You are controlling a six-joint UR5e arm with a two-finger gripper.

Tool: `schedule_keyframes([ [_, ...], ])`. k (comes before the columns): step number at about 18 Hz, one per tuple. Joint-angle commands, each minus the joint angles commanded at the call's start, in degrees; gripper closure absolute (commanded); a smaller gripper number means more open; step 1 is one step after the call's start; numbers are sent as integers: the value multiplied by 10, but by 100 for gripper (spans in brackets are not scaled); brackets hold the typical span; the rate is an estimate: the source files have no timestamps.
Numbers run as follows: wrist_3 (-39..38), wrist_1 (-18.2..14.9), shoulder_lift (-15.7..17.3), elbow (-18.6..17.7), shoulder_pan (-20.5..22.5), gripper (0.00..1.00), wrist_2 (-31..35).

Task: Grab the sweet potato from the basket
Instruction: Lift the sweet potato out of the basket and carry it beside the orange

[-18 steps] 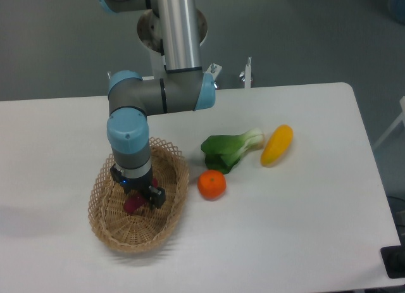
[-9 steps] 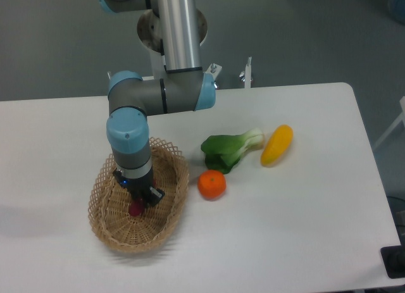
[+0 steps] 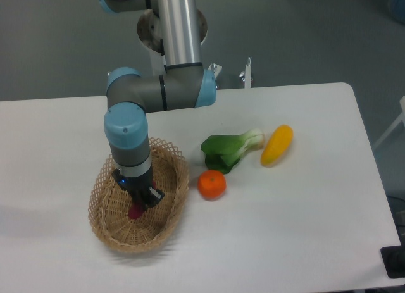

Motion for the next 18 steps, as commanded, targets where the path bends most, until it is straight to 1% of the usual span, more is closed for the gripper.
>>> schedule_keyframes([
  [3, 2, -2, 6, 14, 5, 69, -1],
  [5, 3, -13, 13, 27, 16, 70, -2],
  [9, 17, -30, 17, 52, 43, 70, -3],
  [12, 40, -46, 28, 59, 82, 70, -6],
  [18, 117, -48, 32, 65, 147, 70, -6],
])
